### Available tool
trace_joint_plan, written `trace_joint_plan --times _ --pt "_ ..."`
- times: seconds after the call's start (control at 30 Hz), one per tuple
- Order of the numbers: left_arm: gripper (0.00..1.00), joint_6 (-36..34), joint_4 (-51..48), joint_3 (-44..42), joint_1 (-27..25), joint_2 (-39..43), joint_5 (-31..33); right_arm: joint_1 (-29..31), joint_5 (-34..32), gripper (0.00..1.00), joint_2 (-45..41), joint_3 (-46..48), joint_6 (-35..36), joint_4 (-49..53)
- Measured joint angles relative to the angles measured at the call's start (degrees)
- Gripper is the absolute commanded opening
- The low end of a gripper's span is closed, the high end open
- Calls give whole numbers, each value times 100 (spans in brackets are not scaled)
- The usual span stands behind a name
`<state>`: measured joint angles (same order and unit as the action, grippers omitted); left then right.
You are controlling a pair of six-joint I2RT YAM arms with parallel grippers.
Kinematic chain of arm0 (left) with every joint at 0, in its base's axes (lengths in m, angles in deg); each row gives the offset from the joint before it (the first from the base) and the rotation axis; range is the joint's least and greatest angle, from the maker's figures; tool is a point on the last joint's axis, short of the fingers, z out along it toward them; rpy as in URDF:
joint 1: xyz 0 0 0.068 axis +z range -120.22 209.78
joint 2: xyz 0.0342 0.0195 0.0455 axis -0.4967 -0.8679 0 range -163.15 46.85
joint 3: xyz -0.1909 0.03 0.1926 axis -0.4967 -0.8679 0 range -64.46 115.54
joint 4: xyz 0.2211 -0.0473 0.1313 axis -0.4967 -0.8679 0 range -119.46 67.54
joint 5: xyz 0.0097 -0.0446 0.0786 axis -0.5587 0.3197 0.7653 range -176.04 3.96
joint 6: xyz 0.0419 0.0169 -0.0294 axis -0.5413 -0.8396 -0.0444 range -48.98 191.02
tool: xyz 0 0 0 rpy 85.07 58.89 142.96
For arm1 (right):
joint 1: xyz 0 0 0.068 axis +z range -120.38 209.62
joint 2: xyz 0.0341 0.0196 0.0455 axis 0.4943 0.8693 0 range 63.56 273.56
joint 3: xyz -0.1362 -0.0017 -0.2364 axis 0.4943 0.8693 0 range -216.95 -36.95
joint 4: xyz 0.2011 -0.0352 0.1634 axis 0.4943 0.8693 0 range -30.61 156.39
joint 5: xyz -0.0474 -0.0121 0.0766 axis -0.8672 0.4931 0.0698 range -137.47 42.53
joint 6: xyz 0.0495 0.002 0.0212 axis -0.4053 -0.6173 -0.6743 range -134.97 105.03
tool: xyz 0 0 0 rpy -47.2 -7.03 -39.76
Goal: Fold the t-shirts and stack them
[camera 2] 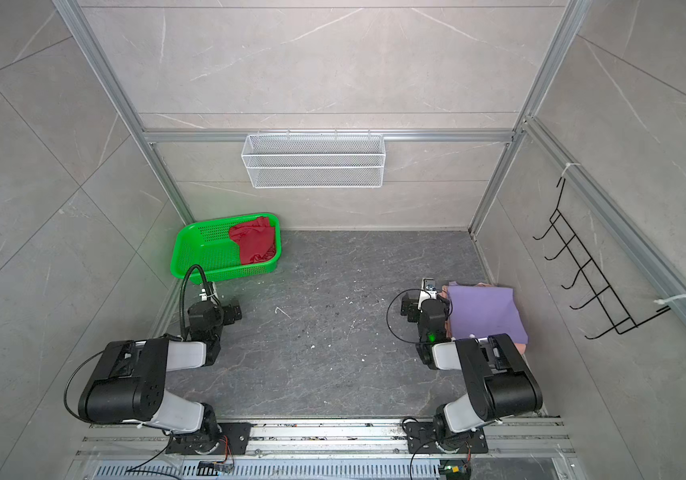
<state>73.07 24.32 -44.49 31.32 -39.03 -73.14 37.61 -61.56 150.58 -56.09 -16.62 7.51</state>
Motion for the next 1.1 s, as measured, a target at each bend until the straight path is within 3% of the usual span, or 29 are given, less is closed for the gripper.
trace_joint_plan --times 1.1 --pt "100 0 0 0 0 0 0 0 2 99 0 0 0 0"
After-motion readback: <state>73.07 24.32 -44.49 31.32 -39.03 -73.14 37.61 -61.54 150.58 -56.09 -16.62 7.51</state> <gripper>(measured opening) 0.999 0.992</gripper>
